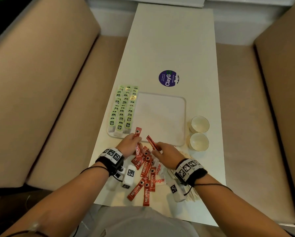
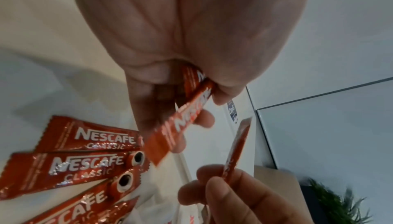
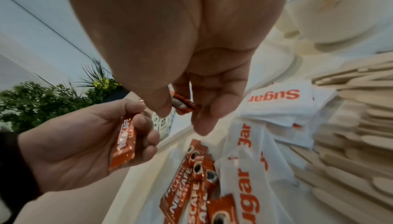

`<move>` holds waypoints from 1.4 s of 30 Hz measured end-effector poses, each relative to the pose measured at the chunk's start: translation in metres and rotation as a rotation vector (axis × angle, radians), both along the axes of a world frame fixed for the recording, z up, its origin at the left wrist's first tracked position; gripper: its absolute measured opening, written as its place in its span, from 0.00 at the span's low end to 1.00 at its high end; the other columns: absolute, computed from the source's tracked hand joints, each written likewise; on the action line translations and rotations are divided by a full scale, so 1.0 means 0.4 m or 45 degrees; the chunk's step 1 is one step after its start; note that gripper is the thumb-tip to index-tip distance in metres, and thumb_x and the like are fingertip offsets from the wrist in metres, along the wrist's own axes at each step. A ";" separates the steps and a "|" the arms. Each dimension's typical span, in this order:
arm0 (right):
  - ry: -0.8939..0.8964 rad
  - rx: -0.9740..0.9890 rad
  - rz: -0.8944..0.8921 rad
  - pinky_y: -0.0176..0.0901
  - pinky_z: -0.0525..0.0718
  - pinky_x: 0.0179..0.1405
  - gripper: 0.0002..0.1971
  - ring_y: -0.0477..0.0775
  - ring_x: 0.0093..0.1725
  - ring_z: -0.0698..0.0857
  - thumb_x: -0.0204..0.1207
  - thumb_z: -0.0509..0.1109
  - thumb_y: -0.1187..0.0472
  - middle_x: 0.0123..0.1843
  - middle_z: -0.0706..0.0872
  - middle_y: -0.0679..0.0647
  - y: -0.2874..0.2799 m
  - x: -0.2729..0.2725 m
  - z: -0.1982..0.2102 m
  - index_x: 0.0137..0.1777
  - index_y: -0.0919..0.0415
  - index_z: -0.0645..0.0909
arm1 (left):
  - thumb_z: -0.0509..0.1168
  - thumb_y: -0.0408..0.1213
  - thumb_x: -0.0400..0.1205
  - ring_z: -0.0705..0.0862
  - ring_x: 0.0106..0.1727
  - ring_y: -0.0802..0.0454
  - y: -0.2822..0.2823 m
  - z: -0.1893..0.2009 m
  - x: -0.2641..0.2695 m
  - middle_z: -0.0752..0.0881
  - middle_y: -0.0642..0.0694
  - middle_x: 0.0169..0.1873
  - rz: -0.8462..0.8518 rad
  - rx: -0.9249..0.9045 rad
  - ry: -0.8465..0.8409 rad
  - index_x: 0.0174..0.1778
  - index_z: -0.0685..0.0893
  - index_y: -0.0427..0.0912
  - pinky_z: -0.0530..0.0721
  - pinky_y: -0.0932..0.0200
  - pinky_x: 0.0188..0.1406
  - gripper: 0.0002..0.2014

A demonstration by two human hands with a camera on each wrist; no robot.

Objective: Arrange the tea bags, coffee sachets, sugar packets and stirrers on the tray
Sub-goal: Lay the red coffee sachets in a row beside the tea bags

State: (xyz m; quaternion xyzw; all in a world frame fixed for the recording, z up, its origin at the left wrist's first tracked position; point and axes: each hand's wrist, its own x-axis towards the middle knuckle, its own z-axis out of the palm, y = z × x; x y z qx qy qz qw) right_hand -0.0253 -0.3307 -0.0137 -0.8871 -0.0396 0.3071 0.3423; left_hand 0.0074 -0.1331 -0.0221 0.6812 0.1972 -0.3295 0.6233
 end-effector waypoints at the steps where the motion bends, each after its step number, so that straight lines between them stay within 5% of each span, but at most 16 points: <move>1: -0.003 0.022 0.003 0.50 0.87 0.47 0.14 0.52 0.45 0.88 0.88 0.62 0.47 0.51 0.88 0.51 0.000 0.003 0.002 0.62 0.54 0.82 | 0.58 0.36 0.90 0.86 0.33 0.40 -0.005 0.004 0.001 0.82 0.42 0.32 0.031 -0.021 -0.012 0.52 0.73 0.38 0.85 0.45 0.38 0.05; 4: -0.006 0.106 0.005 0.53 0.88 0.52 0.14 0.51 0.46 0.88 0.91 0.58 0.50 0.52 0.89 0.49 0.006 0.017 0.015 0.66 0.55 0.81 | 0.57 0.40 0.91 0.77 0.25 0.50 -0.017 0.024 0.004 0.72 0.46 0.29 0.075 -0.042 -0.063 0.50 0.72 0.40 0.81 0.53 0.27 0.07; 7: -0.003 0.179 -0.010 0.46 0.86 0.45 0.15 0.48 0.43 0.89 0.92 0.55 0.52 0.52 0.90 0.49 0.014 0.025 0.032 0.62 0.55 0.82 | 0.59 0.47 0.90 0.68 0.23 0.55 -0.018 0.045 0.009 0.68 0.51 0.26 0.078 -0.055 -0.127 0.50 0.75 0.42 0.69 0.60 0.21 0.11; 12: 0.024 0.314 -0.002 0.33 0.81 0.37 0.14 0.40 0.35 0.87 0.92 0.55 0.52 0.48 0.91 0.51 0.020 0.026 0.063 0.56 0.56 0.80 | 0.69 0.43 0.86 0.66 0.22 0.58 0.001 0.073 0.013 0.71 0.56 0.22 -0.036 -0.082 -0.224 0.57 0.86 0.41 0.67 0.63 0.19 0.10; 15: -0.004 0.353 -0.045 0.30 0.81 0.35 0.12 0.40 0.34 0.87 0.91 0.58 0.50 0.46 0.92 0.50 0.025 0.029 0.076 0.57 0.55 0.80 | 0.70 0.40 0.85 0.65 0.22 0.57 0.014 0.085 0.020 0.70 0.55 0.21 0.010 -0.084 -0.247 0.51 0.85 0.41 0.66 0.63 0.20 0.06; 21: -0.238 0.302 -0.268 0.36 0.80 0.44 0.07 0.43 0.44 0.85 0.85 0.69 0.50 0.45 0.87 0.44 0.032 0.061 0.070 0.56 0.49 0.86 | 0.72 0.42 0.83 0.64 0.24 0.55 0.053 0.086 0.045 0.69 0.53 0.24 0.110 -0.006 -0.273 0.52 0.88 0.36 0.65 0.58 0.23 0.11; 28: -0.287 0.488 -0.512 0.33 0.81 0.48 0.12 0.38 0.43 0.83 0.82 0.74 0.59 0.47 0.86 0.44 0.050 0.108 0.075 0.63 0.51 0.84 | 0.71 0.39 0.84 0.68 0.24 0.55 0.064 0.091 0.075 0.76 0.40 0.33 0.088 0.001 -0.320 0.49 0.89 0.43 0.73 0.61 0.23 0.04; 34: -0.325 0.616 -0.621 0.31 0.83 0.49 0.15 0.36 0.45 0.85 0.81 0.76 0.61 0.50 0.88 0.48 0.069 0.145 0.091 0.66 0.52 0.82 | 0.74 0.34 0.81 0.69 0.24 0.53 0.057 0.085 0.071 0.88 0.44 0.33 0.076 -0.002 -0.306 0.48 0.90 0.39 0.70 0.58 0.27 0.03; 38: -0.275 0.637 -0.555 0.44 0.87 0.51 0.05 0.48 0.47 0.89 0.83 0.73 0.56 0.46 0.92 0.50 0.082 0.144 0.075 0.55 0.55 0.87 | 0.74 0.34 0.81 0.77 0.25 0.58 0.043 0.083 0.072 0.92 0.43 0.38 0.000 0.009 -0.363 0.48 0.90 0.38 0.76 0.59 0.26 0.04; 42: -0.192 0.654 -0.530 0.57 0.89 0.55 0.06 0.53 0.47 0.91 0.87 0.68 0.56 0.45 0.92 0.53 0.084 0.142 0.060 0.52 0.57 0.85 | 0.76 0.34 0.79 0.82 0.32 0.54 0.033 0.077 0.084 0.91 0.42 0.39 -0.024 -0.006 -0.394 0.47 0.89 0.40 0.78 0.58 0.27 0.04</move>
